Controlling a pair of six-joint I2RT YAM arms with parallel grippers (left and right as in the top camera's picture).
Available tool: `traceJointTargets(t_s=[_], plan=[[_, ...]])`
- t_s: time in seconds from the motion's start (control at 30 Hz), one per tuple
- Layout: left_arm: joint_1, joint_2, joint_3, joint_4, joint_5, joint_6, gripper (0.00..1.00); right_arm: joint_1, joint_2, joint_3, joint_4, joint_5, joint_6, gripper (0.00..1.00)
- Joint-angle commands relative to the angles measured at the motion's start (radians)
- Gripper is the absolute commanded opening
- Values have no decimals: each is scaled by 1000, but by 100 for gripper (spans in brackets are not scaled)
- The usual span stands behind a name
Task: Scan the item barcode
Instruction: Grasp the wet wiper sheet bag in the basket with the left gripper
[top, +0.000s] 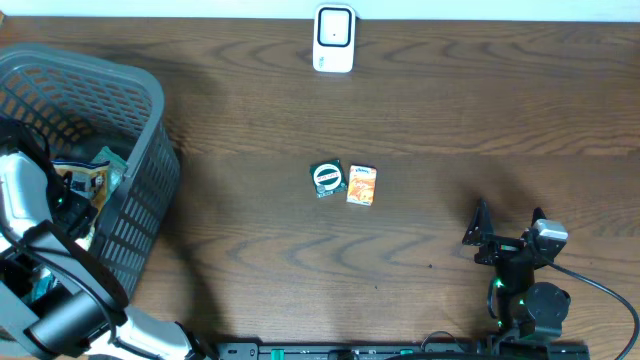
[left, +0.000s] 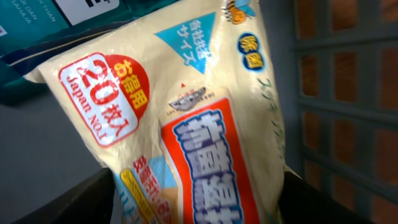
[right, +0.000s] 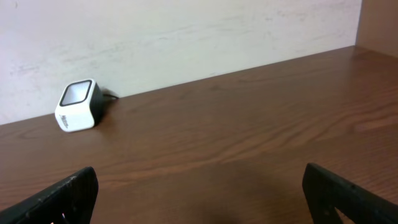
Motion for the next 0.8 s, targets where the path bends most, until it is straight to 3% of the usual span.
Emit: traceJointTargets(t_s=[0.0, 0.13, 0.17, 0.27, 0.37, 0.57, 0.77], plan=[[4, 49, -50, -3, -6, -2, 73, 5, -3, -1, -4, 7, 10, 99], [4, 87, -91, 14, -2, 45, 64, 5, -3, -1, -4, 7, 10, 99], [4, 94, -102, 20, -2, 71, 57, 5, -3, -1, -4, 7, 10, 99], [4, 102, -122, 21, -2, 127, 24, 5, -3, -1, -4, 7, 11, 99], [5, 91, -121, 27, -2, 185, 8, 5, -3, -1, -4, 7, 10, 99], [7, -1, -73, 37, -2, 351, 7, 5, -3, -1, -4, 7, 10, 99], [7, -203, -49, 102, 22, 559, 7, 5, -3, -1, -4, 7, 10, 99]])
